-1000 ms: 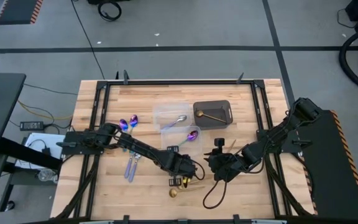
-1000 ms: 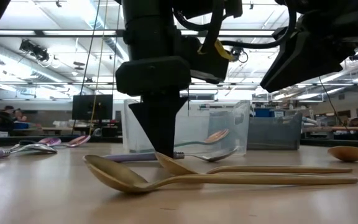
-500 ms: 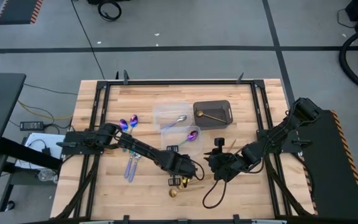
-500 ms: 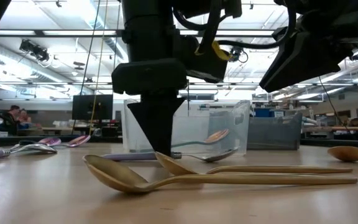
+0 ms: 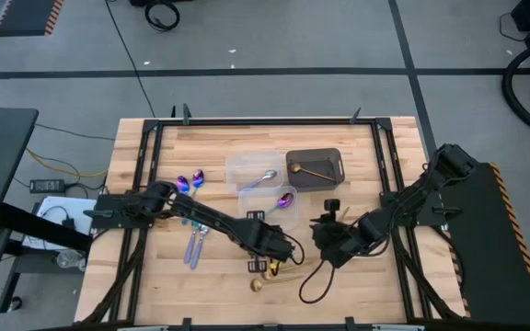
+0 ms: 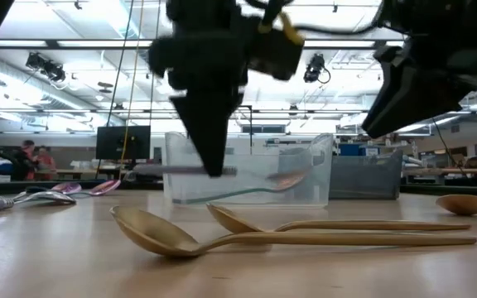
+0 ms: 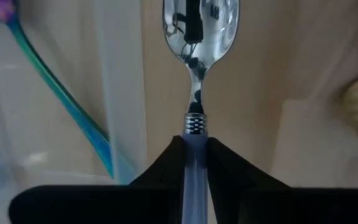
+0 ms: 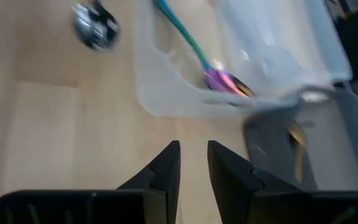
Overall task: Sort silverware by color (type)
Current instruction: Put the blue spoon into the top transparent bin
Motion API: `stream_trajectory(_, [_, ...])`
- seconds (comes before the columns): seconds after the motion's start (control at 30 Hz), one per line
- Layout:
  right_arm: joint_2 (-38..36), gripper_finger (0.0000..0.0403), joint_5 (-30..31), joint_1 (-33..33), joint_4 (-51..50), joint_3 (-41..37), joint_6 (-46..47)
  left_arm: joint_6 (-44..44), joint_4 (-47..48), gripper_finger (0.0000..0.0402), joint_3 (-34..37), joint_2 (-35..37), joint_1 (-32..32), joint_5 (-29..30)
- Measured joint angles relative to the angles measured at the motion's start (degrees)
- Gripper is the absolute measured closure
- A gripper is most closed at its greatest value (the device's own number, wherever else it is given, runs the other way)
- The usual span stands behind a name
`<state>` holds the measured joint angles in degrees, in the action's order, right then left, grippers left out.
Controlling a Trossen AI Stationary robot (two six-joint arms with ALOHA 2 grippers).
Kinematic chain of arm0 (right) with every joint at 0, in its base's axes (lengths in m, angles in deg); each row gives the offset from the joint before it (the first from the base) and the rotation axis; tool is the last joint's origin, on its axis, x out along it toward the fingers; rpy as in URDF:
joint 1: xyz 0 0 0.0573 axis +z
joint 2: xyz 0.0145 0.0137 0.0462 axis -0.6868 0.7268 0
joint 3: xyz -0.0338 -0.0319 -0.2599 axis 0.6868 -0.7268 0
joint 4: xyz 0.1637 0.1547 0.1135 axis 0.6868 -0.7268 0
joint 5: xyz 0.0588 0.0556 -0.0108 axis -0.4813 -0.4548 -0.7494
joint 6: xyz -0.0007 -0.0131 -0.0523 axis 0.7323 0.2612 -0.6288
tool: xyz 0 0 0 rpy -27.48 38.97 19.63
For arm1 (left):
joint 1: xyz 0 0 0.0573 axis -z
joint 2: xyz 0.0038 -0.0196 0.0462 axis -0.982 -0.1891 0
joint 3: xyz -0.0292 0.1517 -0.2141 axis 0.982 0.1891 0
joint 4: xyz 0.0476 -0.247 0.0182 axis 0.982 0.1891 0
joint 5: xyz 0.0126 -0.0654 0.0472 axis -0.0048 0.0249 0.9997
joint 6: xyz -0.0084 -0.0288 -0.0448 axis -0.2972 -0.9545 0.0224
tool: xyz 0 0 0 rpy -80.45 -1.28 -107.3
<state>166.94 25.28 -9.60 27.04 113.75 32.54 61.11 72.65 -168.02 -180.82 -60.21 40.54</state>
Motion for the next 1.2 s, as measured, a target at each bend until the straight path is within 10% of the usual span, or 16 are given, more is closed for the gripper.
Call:
stream_trajectory(0.53, [-1.6, 0.0312, 5.6, 0.3, -0.9, 0.0, 4.4, 3.8, 1.5, 0.0351, 0.8, 12.5, -5.5, 14.1])
stream_trajectory(1.2, [-1.6, 0.0312, 3.9, 1.0, 0.7, 0.0, 4.3, 14.2, -1.2, 0.0351, 8.4, 12.7, -24.2, 16.0])
